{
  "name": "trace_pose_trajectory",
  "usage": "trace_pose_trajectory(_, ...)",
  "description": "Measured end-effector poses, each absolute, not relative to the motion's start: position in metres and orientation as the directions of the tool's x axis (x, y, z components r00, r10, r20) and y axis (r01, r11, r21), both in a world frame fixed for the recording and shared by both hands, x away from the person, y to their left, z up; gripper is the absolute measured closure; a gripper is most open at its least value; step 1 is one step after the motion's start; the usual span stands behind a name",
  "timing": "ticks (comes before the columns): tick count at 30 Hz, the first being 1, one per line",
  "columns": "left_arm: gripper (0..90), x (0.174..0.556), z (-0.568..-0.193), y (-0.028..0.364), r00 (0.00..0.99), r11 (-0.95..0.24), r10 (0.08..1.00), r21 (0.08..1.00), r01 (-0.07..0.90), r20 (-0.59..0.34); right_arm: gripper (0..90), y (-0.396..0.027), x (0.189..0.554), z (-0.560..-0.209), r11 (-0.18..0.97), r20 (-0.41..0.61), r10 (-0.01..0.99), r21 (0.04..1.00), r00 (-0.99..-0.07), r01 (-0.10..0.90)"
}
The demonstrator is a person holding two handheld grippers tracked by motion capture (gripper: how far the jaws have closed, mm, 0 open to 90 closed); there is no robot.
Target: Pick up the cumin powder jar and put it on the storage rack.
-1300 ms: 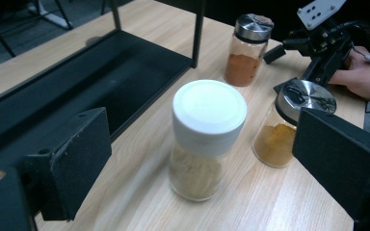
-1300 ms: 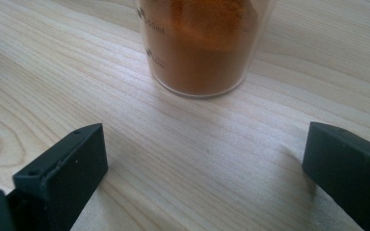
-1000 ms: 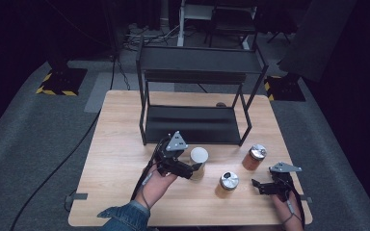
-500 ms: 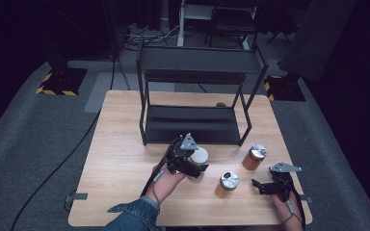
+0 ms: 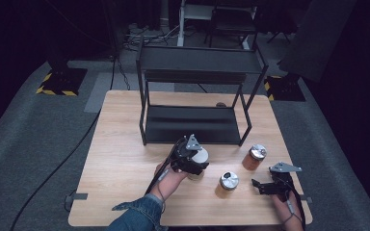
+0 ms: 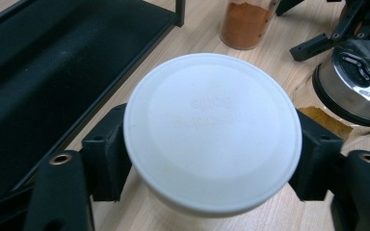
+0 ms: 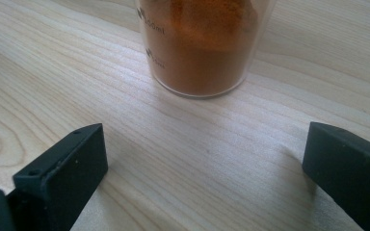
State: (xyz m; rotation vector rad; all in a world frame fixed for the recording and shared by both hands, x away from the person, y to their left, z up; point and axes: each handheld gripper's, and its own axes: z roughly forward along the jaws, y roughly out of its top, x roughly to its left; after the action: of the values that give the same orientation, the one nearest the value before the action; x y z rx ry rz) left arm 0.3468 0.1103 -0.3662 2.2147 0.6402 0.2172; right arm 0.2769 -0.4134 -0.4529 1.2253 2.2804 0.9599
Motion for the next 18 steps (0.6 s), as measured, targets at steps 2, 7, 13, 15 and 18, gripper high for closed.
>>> trace_pose_trajectory(2,32.7,0.347,-0.368,0.11,0.856,-0.547,0.515,0.748,0.377,-0.054,1.5,-0.413,0.277,-0.453,0.387,-0.009,0.836,0.719,-0.549,0.578)
trace_pose_trajectory(7,33.3,0.347,-0.366,0.108,0.857,-0.556,0.513,0.743,0.373,-0.046,1.5,-0.413,0.277,-0.453,0.387,-0.009,0.836,0.719,-0.549,0.578)
trace_pose_trajectory(13,33.5,0.346,-0.362,0.106,0.85,-0.558,0.525,0.733,0.388,-0.051,1.5,-0.413,0.277,-0.453,0.387,-0.009,0.836,0.719,-0.549,0.578)
trace_pose_trajectory(15,33.5,0.346,-0.361,0.107,0.852,-0.557,0.522,0.736,0.384,-0.05,1.5,-0.413,0.277,-0.453,0.387,-0.009,0.836,0.719,-0.549,0.578)
trace_pose_trajectory(18,33.6,0.344,-0.357,0.111,0.852,-0.547,0.52,0.746,0.379,-0.052,1.5,-0.413,0.277,-0.453,0.387,-0.009,0.836,0.719,-0.549,0.578)
